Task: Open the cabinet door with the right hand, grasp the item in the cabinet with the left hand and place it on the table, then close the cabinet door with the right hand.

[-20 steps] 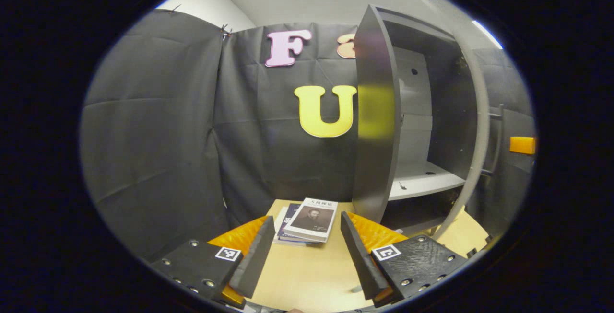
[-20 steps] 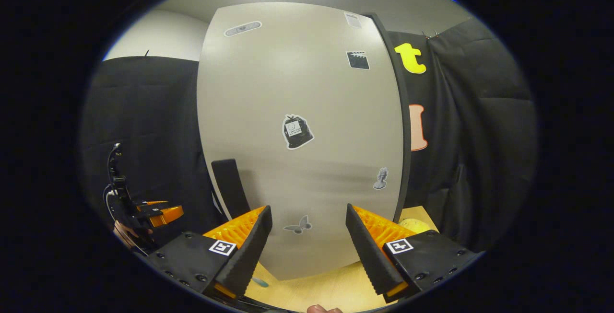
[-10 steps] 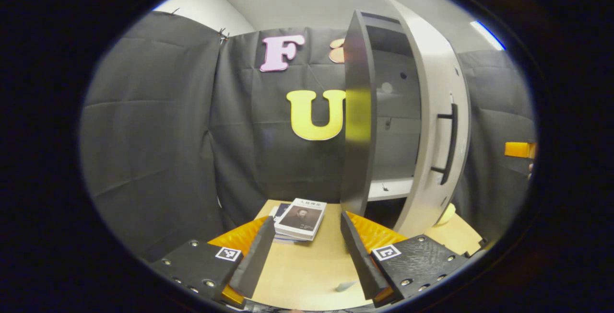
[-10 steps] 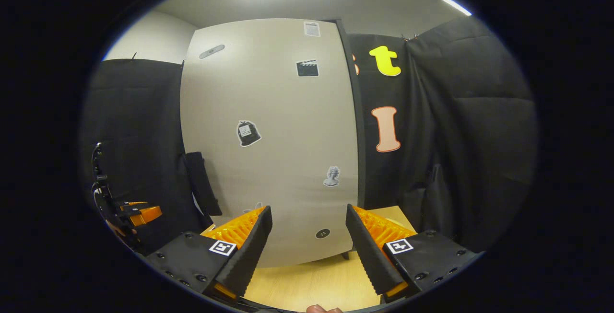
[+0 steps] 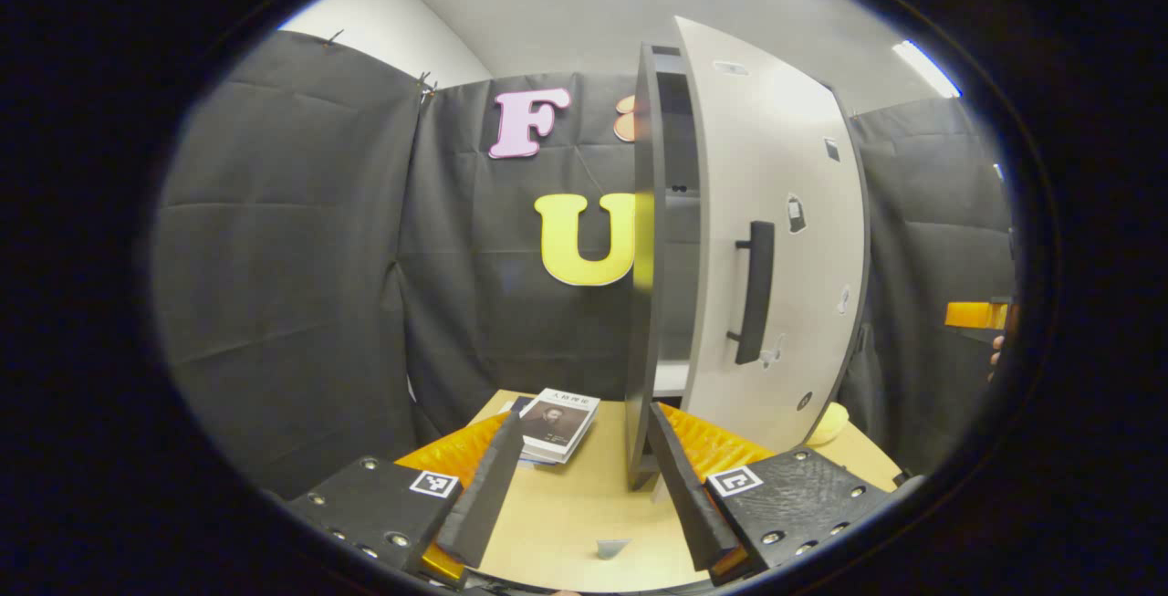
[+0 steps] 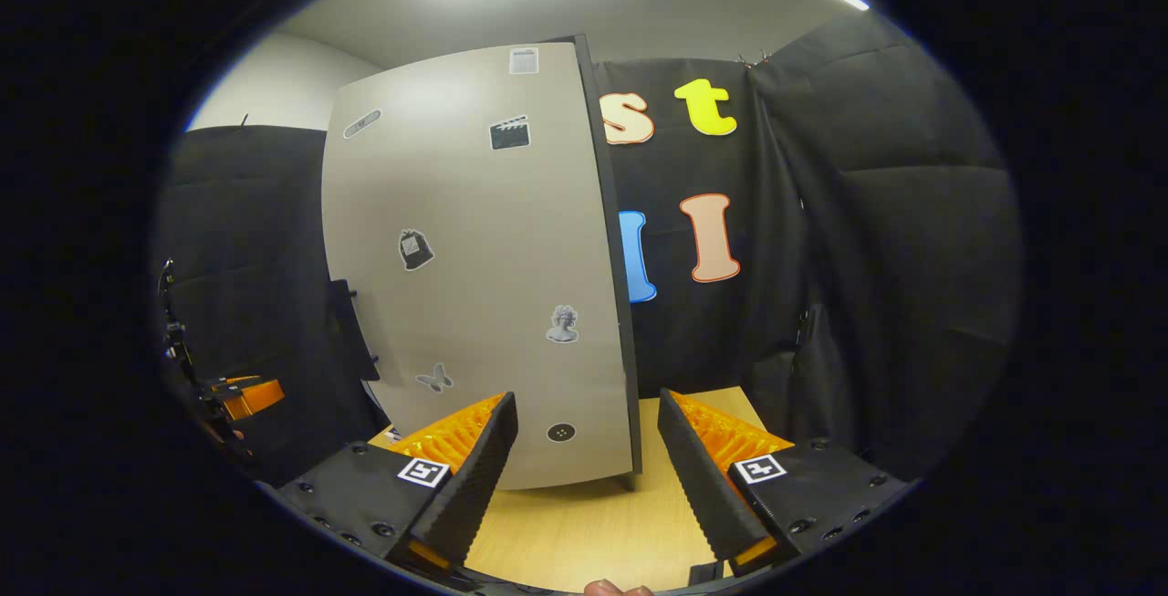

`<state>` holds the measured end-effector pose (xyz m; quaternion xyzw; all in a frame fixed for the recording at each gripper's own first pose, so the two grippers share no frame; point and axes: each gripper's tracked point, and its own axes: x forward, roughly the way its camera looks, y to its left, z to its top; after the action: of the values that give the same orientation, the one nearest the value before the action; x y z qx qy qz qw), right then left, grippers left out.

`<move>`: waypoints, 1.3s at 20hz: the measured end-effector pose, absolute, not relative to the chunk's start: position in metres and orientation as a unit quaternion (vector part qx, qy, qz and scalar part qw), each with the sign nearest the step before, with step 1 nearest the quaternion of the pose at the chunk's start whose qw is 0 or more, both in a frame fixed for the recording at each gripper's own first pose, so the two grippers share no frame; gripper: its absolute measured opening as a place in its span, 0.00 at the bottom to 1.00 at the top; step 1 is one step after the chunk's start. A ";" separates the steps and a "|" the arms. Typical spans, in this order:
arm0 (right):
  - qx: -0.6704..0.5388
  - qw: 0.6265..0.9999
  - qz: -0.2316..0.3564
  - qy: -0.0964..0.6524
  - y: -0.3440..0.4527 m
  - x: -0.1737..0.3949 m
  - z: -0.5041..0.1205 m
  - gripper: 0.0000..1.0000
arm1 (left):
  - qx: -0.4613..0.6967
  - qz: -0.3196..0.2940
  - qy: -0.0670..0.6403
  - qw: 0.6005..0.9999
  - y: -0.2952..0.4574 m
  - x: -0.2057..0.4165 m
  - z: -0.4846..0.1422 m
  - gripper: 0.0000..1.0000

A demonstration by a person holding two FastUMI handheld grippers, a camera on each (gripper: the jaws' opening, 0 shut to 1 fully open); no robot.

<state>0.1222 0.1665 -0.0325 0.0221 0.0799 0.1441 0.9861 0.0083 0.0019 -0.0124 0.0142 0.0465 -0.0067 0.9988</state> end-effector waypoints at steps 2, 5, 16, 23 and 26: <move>0.004 0.987 0.141 0.079 0.148 0.124 -0.035 0.98 | 0.011 -0.004 0.038 0.999 -0.014 0.002 -0.011 0.83; -0.009 0.987 0.145 0.066 0.128 0.123 -0.030 0.98 | 0.004 -0.005 0.018 1.000 -0.038 -0.009 0.001 0.84; -0.013 0.997 0.081 0.015 0.099 0.128 -0.023 0.98 | 0.063 -0.028 -0.006 0.998 -0.095 -0.018 0.012 0.83; -0.051 0.998 0.047 0.002 0.114 0.126 -0.021 0.98 | -0.016 -0.043 -0.006 0.999 -0.084 0.015 0.006 0.83; -0.045 0.998 0.052 0.006 0.129 0.123 -0.023 0.98 | -0.039 -0.041 -0.010 0.998 -0.067 0.023 0.004 0.83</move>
<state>0.1231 0.1290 -0.0234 -0.0451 0.0062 0.0524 0.9976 0.0227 -0.0674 0.0044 -0.0387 -0.0103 -0.0414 0.9983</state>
